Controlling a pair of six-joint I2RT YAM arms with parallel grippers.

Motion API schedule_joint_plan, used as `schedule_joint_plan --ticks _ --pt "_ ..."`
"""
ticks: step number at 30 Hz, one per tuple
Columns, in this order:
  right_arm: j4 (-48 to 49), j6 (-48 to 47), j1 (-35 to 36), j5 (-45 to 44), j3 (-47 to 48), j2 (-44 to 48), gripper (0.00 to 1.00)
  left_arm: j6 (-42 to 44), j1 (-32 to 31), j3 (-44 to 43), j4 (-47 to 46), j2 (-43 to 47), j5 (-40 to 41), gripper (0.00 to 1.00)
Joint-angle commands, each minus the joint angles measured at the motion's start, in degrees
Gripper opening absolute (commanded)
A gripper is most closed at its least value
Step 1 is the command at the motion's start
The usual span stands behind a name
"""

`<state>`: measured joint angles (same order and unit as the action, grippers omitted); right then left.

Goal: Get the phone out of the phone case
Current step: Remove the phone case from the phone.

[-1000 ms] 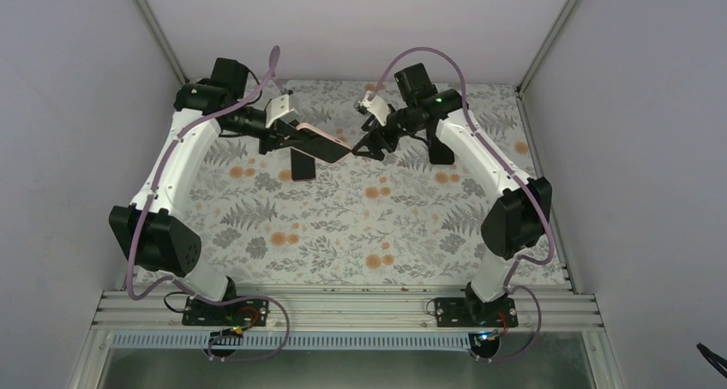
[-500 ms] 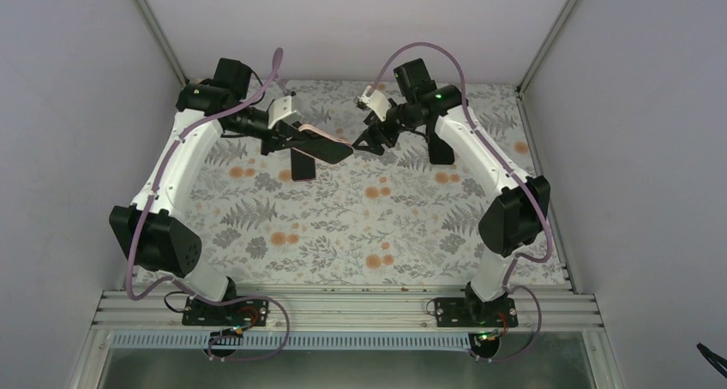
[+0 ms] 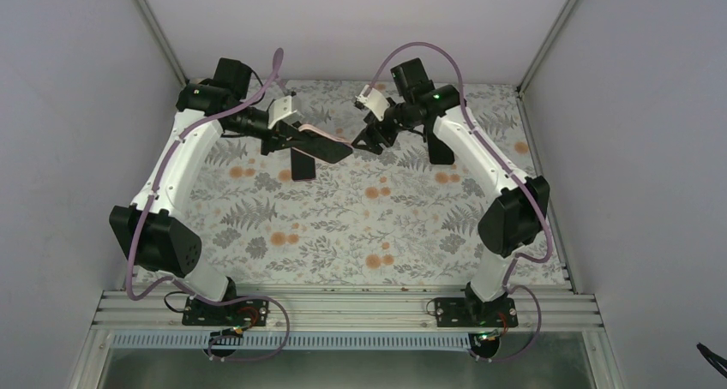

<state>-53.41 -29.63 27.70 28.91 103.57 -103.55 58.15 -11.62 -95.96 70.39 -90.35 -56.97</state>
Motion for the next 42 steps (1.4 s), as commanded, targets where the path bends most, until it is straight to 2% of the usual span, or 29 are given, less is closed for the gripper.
schedule_joint_plan --ticks 1,13,19,27,29,42 --pt "12.8 4.1 -0.1 -7.8 3.3 -1.4 0.88 2.2 -3.0 0.0 7.4 2.0 -12.1 0.02" --pt "15.5 7.3 0.0 -8.4 7.5 -3.7 0.90 4.1 -3.0 0.7 7.4 2.3 -13.6 0.02" --pt "11.4 4.7 0.6 0.2 9.6 -4.2 0.90 4.6 -3.0 1.0 7.4 2.3 -13.9 0.02" --pt "11.6 2.7 4.1 0.5 6.1 -1.2 0.90 4.9 -2.7 0.7 7.4 3.1 -13.4 0.02" --pt "11.1 2.2 4.7 1.9 5.6 -0.7 0.94 4.9 -2.6 0.6 7.4 3.4 -13.4 0.02" --pt "9.3 2.1 5.9 15.7 3.9 2.7 0.95 4.6 -1.7 -0.2 7.4 4.3 -13.1 0.02"
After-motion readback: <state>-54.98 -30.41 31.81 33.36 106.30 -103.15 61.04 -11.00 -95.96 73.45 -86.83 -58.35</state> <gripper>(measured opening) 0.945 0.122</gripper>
